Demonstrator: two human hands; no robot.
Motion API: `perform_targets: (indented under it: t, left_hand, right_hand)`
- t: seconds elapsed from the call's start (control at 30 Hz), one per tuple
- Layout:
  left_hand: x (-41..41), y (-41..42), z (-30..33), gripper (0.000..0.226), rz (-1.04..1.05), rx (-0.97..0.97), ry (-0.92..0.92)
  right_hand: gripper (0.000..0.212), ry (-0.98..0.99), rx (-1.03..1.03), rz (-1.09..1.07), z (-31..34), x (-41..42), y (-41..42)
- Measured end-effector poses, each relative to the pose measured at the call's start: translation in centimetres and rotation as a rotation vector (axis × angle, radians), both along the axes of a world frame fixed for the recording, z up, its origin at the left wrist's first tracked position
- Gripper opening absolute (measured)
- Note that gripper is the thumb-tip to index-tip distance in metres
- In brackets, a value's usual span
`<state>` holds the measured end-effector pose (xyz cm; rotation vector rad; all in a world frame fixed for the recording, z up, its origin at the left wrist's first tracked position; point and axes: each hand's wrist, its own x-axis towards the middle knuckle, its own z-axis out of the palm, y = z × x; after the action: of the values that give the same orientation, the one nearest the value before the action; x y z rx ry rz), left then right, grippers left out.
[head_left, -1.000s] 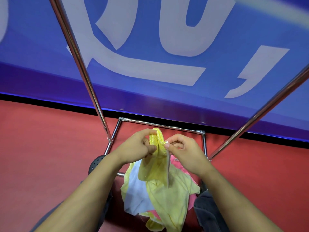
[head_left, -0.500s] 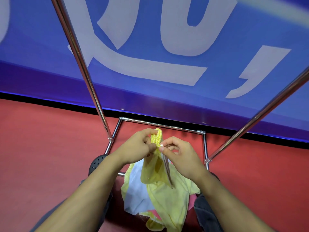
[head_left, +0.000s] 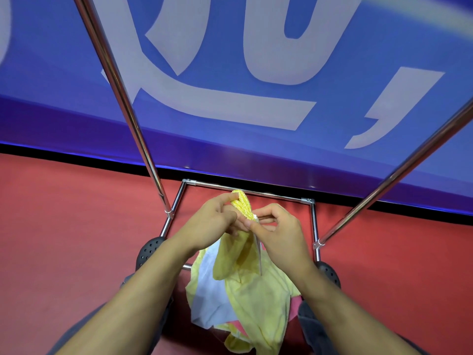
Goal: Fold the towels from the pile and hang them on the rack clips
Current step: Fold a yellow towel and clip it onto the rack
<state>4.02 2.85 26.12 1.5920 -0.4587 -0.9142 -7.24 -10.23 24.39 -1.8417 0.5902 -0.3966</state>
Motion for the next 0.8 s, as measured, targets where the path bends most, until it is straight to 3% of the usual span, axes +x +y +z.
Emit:
perform_targets:
  t: [0.07,0.17,0.23,0.3,0.4,0.6,0.7,0.8]
  left_hand:
    - [0.4,0.2,-0.4,0.049,0.005,0.157,-0.253]
    - [1.1,1.1,-1.0,0.030,-0.038,0.453,-0.803]
    - [0.9,1.3,-0.9,0.024,-0.021,0.501,-0.958]
    - [0.7,1.0,-0.9,0.025,0.019,0.413,-1.014]
    - [0.5,0.5,-0.4,0.025,0.093,0.221,-0.909]
    - [-0.1,0.1,0.0,0.041,0.126,-0.205,-0.388]
    - [-0.5,-0.1,0.3,0.060,0.117,-0.249,-0.274]
    - [-1.1,-0.5,0.5,0.044,0.125,-0.279,-0.163]
  right_hand:
    - [0.011,0.010,-0.015,0.008,0.1,0.1,-0.2]
    - [0.014,0.027,-0.053,-0.009,0.2,0.1,-1.1]
    - [0.013,0.003,-0.046,-0.017,0.4,0.2,-1.6]
    - [0.010,-0.020,-0.016,-0.022,0.8,0.2,-1.8]
    - [0.008,-0.027,-0.002,-0.047,1.7,0.2,-2.2]
    - [0.012,-0.115,0.150,-0.006,3.2,0.2,-2.5]
    - [0.018,-0.173,0.250,0.047,3.7,0.4,-2.1]
    - [0.020,-0.241,0.269,0.059,4.2,0.6,-1.8]
